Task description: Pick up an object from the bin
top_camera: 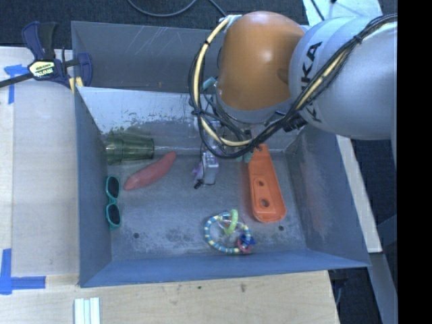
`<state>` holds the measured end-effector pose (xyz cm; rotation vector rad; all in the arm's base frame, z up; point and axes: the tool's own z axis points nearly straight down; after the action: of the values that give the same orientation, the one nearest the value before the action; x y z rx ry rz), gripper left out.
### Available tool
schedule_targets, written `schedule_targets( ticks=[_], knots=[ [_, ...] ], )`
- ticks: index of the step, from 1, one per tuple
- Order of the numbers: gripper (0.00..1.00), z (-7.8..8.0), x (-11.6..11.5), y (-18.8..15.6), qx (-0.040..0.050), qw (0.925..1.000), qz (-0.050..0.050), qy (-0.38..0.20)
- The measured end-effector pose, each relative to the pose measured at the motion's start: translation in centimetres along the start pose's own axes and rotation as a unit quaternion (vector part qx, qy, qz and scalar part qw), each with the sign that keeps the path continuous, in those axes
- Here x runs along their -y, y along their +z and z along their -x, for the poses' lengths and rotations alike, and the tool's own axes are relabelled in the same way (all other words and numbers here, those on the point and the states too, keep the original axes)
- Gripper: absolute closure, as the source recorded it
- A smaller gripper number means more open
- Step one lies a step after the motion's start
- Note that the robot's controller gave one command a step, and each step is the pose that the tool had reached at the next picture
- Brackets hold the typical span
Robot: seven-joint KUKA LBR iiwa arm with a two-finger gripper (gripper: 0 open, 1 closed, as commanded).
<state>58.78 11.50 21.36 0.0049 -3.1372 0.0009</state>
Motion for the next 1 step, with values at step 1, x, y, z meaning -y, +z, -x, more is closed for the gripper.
schedule_targets(
  ticks=[1],
  knots=[
    [0.00, 0.11, 0.06, -0.52, 0.0040, 1.0000, 0.001, 0.001]
  ],
)
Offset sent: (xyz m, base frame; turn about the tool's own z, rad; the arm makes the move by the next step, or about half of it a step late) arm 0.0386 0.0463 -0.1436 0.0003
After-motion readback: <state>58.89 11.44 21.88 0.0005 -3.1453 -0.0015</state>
